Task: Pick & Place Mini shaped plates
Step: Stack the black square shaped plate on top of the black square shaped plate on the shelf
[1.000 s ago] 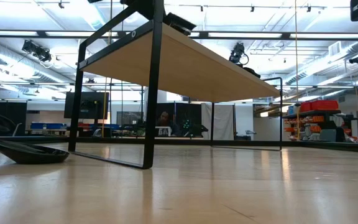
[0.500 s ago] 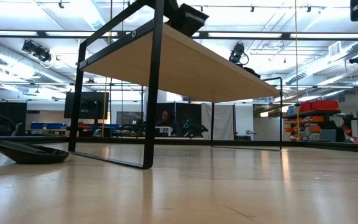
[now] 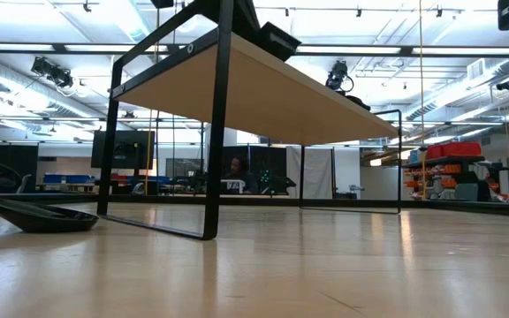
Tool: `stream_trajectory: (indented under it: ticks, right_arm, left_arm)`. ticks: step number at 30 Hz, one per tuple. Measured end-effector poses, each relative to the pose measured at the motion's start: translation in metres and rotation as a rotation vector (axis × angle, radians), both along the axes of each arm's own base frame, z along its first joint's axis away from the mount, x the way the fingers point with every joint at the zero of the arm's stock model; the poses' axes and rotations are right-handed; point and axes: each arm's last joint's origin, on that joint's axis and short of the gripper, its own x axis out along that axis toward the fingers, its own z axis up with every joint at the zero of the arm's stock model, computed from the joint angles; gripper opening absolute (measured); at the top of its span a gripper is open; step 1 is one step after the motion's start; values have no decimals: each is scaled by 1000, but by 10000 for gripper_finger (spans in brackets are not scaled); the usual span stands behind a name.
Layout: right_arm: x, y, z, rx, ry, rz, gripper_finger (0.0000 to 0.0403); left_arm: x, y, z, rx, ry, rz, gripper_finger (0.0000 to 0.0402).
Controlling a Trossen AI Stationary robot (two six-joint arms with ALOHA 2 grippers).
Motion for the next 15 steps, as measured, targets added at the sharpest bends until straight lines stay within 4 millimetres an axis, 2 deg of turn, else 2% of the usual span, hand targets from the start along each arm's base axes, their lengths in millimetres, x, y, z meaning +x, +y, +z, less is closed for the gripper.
stream_trajectory:
  ticks: [8, 15]
  right_arm:
    - [0, 0, 0, 0, 1, 0, 10]
    - [0, 0, 0, 0, 1, 0, 10]
  left_arm:
    - [1, 6, -1, -10, 6, 19, 1]
    - [4, 4, -9, -39, 34, 20, 3]
